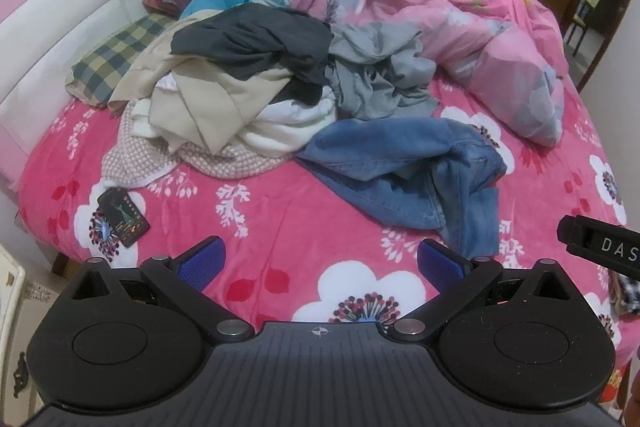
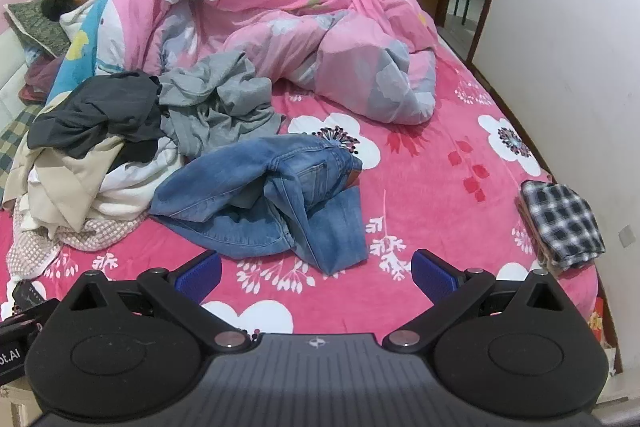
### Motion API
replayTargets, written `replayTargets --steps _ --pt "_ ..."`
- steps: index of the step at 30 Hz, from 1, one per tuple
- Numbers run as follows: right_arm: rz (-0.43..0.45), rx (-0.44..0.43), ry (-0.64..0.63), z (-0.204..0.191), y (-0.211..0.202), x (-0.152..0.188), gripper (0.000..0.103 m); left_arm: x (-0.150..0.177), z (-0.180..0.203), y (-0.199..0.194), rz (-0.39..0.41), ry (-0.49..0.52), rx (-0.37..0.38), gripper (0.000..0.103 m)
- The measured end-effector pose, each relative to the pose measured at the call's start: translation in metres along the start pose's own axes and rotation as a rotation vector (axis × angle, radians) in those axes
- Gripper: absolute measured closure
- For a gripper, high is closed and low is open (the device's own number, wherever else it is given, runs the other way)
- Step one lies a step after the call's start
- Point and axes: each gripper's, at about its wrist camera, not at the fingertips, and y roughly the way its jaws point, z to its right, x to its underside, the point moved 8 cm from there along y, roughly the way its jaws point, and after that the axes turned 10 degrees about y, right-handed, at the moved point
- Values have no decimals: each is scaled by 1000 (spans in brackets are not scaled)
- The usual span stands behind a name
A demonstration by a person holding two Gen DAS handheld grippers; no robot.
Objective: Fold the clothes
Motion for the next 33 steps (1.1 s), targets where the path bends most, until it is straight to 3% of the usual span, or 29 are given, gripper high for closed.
replayTargets --steps 6,10,16,20,28,33 --pt "-8 22 19 -6 10 -2 0 -9 -7 15 -8 15 11 0" --pt "-12 29 33 -6 16 0 0 -16 -5 25 45 45 63 0" --pt "-19 28 28 13 24 5 0 -27 -2 49 104 -31 133 0" --pt "27 -26 64 32 38 -18 0 -44 3 59 135 -94 158 0" --pt "61 -161 60 73 110 -91 0 -85 23 86 168 -201 101 0" --pt "9 -236 57 106 187 -123 0 -109 52 127 126 -163 -14 0"
